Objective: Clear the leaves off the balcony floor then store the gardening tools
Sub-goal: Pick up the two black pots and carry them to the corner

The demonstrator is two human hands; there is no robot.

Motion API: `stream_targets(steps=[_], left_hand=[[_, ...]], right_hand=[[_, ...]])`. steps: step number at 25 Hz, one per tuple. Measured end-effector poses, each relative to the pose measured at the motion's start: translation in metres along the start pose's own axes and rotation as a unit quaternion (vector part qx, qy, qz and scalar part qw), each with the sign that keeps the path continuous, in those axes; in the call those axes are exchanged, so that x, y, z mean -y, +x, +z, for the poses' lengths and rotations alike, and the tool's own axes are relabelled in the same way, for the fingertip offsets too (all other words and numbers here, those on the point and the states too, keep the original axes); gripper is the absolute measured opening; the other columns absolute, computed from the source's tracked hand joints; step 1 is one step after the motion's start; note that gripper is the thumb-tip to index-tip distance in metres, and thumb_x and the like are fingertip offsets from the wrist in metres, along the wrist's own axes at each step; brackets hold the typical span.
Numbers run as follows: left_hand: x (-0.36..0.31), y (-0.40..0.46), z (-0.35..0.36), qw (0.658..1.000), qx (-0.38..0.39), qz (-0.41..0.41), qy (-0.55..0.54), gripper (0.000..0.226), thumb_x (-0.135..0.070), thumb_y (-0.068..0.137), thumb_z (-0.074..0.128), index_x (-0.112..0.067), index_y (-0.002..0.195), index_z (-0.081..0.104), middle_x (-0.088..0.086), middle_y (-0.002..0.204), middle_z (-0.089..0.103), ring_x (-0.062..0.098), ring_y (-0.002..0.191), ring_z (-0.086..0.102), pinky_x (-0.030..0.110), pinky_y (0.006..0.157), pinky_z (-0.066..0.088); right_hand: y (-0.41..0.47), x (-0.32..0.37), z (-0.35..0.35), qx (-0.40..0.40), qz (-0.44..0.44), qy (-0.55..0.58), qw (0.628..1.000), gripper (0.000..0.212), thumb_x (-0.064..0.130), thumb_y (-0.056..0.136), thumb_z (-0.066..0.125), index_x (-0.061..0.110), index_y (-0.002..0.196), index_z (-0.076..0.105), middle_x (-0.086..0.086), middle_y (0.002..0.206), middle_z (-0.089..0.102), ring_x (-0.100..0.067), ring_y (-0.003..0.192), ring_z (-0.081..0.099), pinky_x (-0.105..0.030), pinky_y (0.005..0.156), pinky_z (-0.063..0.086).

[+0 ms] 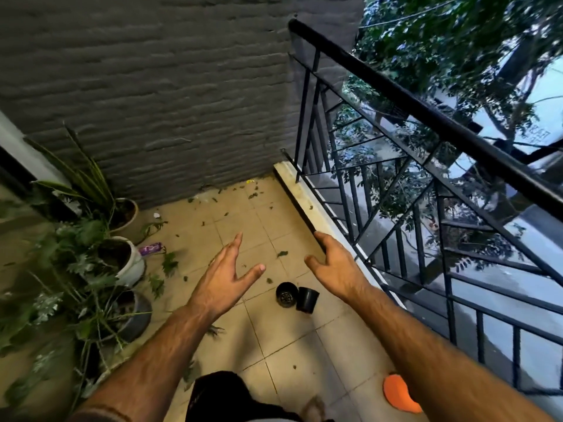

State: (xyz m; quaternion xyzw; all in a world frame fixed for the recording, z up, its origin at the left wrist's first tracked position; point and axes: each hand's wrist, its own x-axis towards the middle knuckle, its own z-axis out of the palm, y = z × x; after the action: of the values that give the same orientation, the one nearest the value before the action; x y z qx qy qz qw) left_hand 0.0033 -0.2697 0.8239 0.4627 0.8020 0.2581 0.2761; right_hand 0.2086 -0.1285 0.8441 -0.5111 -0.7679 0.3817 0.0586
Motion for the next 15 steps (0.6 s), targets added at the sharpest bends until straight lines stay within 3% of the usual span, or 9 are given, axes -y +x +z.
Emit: stream_targets(steps=[7,15], left_hand=[[0.013,0.089,0.003,0.995,0.088,0.040,0.034,0.099,-0.072,0.088,0.052,-0.037,0.160,-0.006,-0.003,0.168,0.016,0.017,0.152,0.021,0.039,0.122,0.024],[0.022,0.183,0.015,0.982,0.150,0.106,0.052,0.092,-0.055,0.093,0.060,-0.028,0.162,0.006,-0.002,0.165,0.025,0.020,0.149,0.027,0.038,0.115,0.031]], right_hand=[[0.067,0.016,0.010,-0.013,0.067,-0.008,0.998,0.069,0.039,0.100,0.058,0.023,0.160,0.027,-0.004,0.162,0.037,-0.022,0.145,0.041,-0.040,0.120,0.035],[0.121,0.020,0.041,-0.066,0.146,-0.039,0.986,0.069,0.041,0.100,0.056,0.023,0.160,0.025,-0.002,0.161,0.036,-0.021,0.145,0.040,-0.040,0.118,0.037]])
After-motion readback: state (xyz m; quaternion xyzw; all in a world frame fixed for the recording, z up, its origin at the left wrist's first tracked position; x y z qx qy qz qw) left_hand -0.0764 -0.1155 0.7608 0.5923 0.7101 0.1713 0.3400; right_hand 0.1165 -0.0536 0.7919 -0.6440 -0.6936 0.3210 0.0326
